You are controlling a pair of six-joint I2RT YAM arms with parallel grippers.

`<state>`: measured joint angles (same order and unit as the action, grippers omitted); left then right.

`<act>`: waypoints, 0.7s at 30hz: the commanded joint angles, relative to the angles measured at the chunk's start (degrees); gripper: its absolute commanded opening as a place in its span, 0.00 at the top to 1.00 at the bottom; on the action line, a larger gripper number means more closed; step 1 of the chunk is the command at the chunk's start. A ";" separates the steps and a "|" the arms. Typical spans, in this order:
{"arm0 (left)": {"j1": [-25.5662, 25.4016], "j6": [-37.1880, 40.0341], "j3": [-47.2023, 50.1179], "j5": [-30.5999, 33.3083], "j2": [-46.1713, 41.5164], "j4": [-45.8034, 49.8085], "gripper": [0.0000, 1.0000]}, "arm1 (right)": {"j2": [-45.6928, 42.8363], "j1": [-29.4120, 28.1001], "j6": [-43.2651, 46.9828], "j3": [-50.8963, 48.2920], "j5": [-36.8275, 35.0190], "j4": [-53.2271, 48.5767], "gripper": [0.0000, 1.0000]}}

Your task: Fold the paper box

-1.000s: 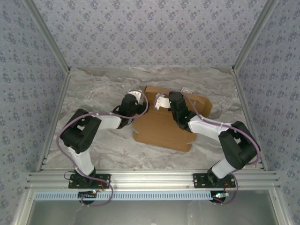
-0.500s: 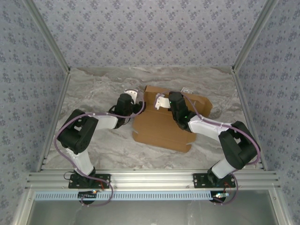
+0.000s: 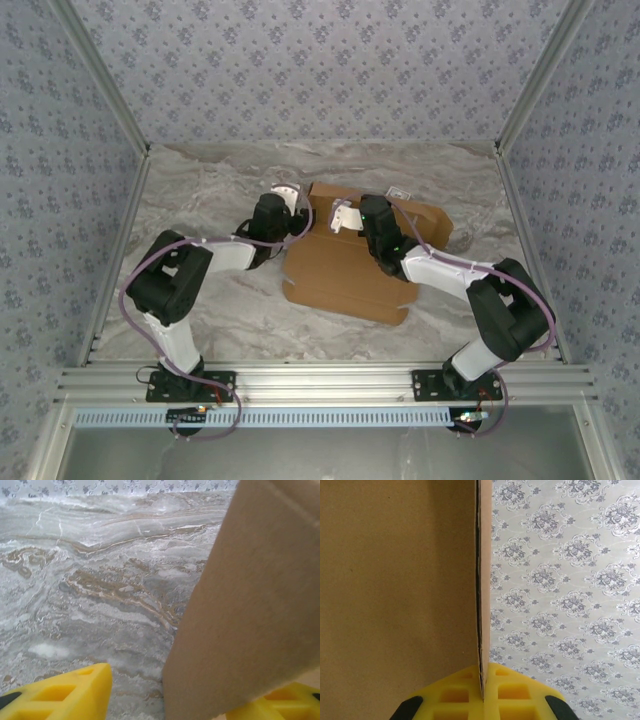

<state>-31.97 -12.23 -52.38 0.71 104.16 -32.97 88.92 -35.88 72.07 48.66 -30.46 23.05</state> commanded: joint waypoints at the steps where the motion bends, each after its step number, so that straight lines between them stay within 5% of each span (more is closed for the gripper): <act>1: -0.87 2.31 -2.75 1.51 -0.07 -1.76 0.47 | 0.94 -0.05 -1.66 0.25 0.60 -6.25 1.00; 21: -3.80 4.50 -4.13 9.55 1.60 -5.18 0.84 | 0.54 -0.09 -3.63 0.90 1.13 -7.29 1.00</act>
<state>-35.62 -7.97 -56.36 7.84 106.30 -34.52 88.92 -35.88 70.65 49.32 -30.44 21.74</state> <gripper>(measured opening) 0.163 0.061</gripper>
